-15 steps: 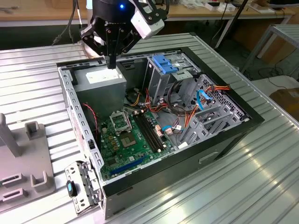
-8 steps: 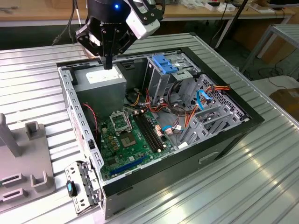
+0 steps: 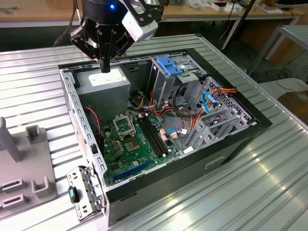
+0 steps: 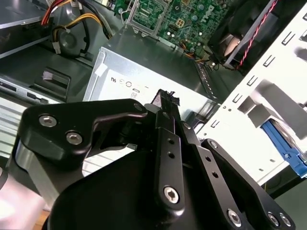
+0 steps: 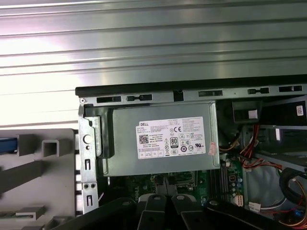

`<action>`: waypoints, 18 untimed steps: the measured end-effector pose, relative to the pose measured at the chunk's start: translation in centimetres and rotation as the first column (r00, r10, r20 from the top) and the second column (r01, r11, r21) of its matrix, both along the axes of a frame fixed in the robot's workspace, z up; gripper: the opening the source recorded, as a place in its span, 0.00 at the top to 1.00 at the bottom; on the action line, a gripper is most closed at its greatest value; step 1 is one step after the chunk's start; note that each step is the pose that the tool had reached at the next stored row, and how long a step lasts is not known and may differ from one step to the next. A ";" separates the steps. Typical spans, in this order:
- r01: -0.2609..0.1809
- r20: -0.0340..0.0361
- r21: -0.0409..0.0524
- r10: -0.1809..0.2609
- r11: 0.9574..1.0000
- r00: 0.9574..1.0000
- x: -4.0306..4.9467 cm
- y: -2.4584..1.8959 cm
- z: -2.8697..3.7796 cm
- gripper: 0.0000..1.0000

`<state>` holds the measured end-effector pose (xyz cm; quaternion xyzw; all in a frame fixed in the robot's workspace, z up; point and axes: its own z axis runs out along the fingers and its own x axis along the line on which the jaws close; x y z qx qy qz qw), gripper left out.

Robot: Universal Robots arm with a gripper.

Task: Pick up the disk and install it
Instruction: 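Reach for the disk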

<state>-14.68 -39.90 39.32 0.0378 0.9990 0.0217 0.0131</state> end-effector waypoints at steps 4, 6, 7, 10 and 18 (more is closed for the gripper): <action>0.000 0.000 0.000 0.000 1.000 1.000 -0.68 0.00 0.00 0.89; 0.000 0.000 0.000 0.000 1.000 1.000 -1.10 0.00 0.00 0.89; 0.000 0.000 0.000 0.000 1.000 1.000 -1.21 0.00 0.00 0.89; 0.000 0.000 0.000 0.000 1.000 1.000 -1.50 0.00 0.00 0.89; 0.000 0.000 0.000 0.000 1.000 1.000 -2.10 0.00 -0.02 0.89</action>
